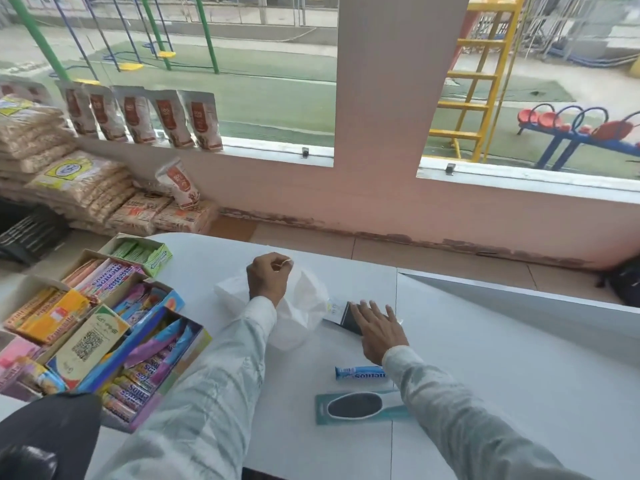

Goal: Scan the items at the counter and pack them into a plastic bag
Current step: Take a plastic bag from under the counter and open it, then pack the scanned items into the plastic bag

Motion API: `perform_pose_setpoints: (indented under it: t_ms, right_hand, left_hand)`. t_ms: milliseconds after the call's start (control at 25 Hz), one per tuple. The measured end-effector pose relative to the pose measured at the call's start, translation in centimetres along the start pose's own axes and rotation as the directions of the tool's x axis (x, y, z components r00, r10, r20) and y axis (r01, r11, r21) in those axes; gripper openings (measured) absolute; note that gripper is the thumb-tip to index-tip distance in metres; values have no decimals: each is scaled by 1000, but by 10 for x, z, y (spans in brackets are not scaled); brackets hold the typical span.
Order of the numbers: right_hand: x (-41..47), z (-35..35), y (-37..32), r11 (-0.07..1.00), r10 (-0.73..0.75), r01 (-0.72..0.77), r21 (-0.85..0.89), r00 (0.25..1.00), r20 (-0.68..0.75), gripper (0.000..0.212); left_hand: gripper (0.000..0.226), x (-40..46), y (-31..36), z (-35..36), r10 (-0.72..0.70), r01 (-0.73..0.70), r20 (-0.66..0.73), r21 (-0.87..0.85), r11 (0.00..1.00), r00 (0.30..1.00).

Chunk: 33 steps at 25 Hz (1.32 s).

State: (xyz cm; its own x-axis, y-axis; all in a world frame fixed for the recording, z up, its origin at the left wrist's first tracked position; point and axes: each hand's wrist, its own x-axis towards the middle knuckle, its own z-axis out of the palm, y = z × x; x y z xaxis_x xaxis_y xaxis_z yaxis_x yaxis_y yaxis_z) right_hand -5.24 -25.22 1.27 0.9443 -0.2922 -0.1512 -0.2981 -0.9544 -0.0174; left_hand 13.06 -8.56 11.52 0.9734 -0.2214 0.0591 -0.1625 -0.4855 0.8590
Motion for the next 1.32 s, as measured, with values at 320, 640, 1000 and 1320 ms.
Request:
perform_pose_setpoints:
  t_ms: [320,640,1000,1320]
  right_hand:
    - [42,27,34,971,-167,192,-140,970,176,72]
    - [17,33,53,1000,-19,20,21,999,-48,54]
    - [-15,-43,51,825,122,105,555,926,-358,52]
    - [-62,-18,42,883,-87,177,435,972,-218,44]
  left_hand:
    - [12,-19,-22,9,-39,39,6,32,999,999]
    - [18,-30,-17,24,-100,97,42,63,993,994]
    - [15,-35,23,73,-56,47,102,90,995,993]
    - [19,-35,37,80,-74,66,113,78,995,991]
